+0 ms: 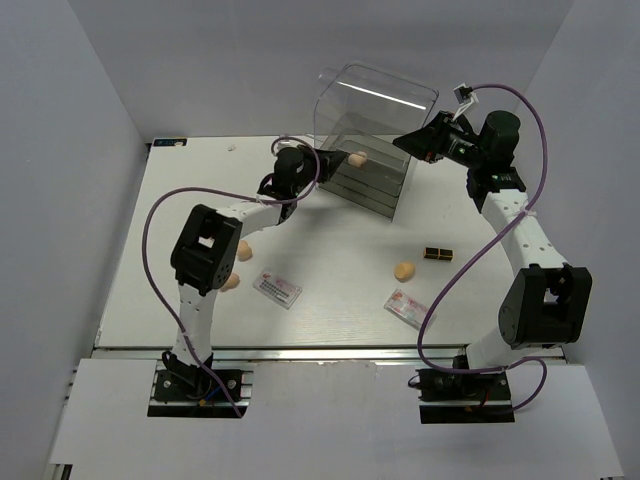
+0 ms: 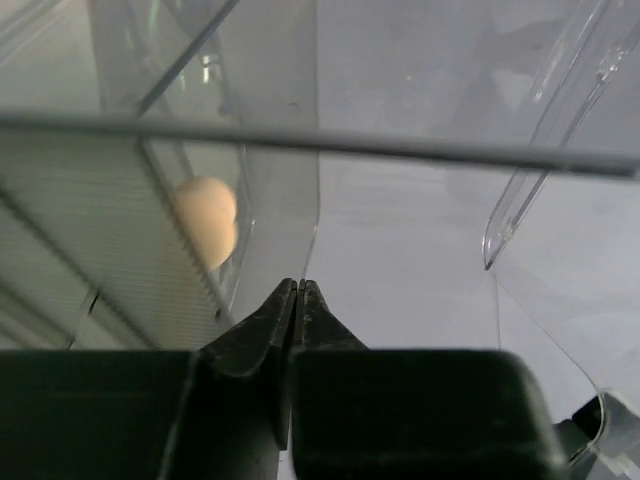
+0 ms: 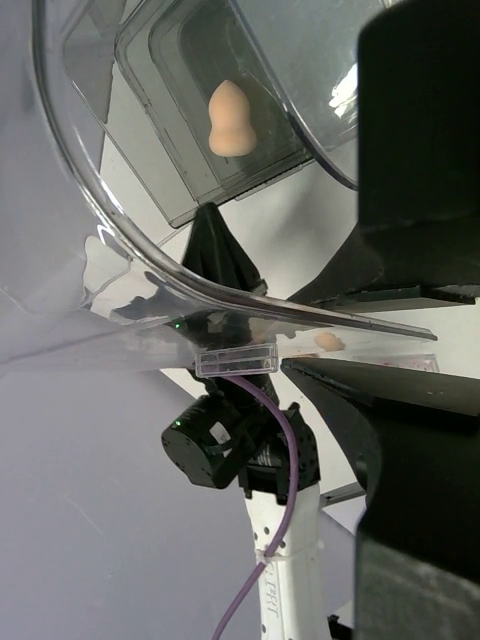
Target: Organize the makeup
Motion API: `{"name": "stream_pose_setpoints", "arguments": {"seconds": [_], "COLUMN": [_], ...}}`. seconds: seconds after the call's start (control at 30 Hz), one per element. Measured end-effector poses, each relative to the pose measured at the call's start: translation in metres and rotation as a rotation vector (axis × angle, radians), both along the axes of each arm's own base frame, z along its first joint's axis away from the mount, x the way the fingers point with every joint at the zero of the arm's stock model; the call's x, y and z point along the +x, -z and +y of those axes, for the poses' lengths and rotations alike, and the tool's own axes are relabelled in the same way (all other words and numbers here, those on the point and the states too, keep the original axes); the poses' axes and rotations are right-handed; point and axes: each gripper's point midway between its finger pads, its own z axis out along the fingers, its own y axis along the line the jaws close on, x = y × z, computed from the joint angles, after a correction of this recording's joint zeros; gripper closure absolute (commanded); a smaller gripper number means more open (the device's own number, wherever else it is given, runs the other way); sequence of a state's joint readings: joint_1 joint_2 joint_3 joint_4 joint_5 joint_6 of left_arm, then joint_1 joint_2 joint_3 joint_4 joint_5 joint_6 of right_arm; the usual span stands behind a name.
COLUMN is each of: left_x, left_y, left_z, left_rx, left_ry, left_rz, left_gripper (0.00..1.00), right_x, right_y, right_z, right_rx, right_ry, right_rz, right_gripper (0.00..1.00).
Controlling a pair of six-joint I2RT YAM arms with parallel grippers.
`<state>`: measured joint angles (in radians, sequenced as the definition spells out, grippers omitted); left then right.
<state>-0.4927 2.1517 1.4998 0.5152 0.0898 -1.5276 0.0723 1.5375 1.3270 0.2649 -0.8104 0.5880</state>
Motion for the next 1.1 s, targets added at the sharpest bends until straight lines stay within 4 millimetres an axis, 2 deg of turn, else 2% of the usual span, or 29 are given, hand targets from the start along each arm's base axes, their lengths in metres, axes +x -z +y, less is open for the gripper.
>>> {"name": "stream_pose_setpoints", "arguments": {"seconds": [0.17,0.23,0.33,0.4,0.43,0.5,0.53,0.6,0.67,0.73,0.77,0.83,0.9,1.0,1.1], "left_x": [-0.031,-0.048,-0.073,-0.084,-0.090,-0.105,-0.115,-0.136,-0.159,-0.186,-0.196,-0.209,-0.212,-0.208,-0.203], "left_y": [0.003,-0.008,-0.035,-0.047,-0.047,-0.031,-0.016,0.028,0.076,0.111,0.120,0.125,0.122,0.118,0.126], "left_z": [0.017,0.028,0.045,0.059,0.066,0.083,0.097,0.128,0.167,0.204,0.219,0.241,0.255,0.265,0.271], "left_rx": [0.086,0.128,0.212,0.286,0.329,0.428,0.481,0.600,0.730,0.841,0.881,0.943,0.987,1.042,1.088], "left_ry": [0.008,0.008,0.002,-0.007,-0.011,-0.013,-0.017,-0.025,-0.051,-0.070,-0.082,-0.101,-0.118,-0.121,-0.108], "left_rz": [0.009,-0.009,-0.041,-0.045,-0.036,0.006,0.045,0.169,0.321,0.455,0.504,0.558,0.566,0.566,0.583], "left_gripper": [0.94,0.99,1.00,0.92,0.72,0.54,0.42,0.33,0.21,0.19,0.18,0.18,0.20,0.23,0.30], "right_x": [0.000,0.000,-0.001,-0.001,-0.001,-0.001,-0.001,-0.002,-0.004,-0.005,-0.005,-0.006,-0.006,-0.008,-0.009], "right_y": [0.000,0.000,0.000,0.000,0.000,0.000,0.000,0.000,0.001,0.003,0.004,0.006,0.008,0.011,0.012], "right_z": [0.000,0.000,0.000,0.000,0.000,0.000,0.000,0.000,0.000,0.000,0.000,0.000,0.000,0.000,0.000], "right_rx": [0.001,0.001,0.002,0.002,0.002,0.002,0.002,0.002,0.002,0.001,0.001,0.001,0.000,-0.002,-0.004], "right_ry": [-0.001,-0.002,-0.003,-0.003,-0.003,-0.003,-0.004,-0.003,-0.003,-0.004,-0.003,-0.004,-0.003,-0.003,-0.004], "right_rz": [0.001,0.002,0.004,0.004,0.004,0.004,0.003,0.002,0.005,0.010,0.012,0.017,0.019,0.024,0.026], "right_gripper": [0.70,0.70,0.70,0.70,0.70,0.69,0.69,0.68,0.68,0.67,0.67,0.67,0.67,0.67,0.67]}}
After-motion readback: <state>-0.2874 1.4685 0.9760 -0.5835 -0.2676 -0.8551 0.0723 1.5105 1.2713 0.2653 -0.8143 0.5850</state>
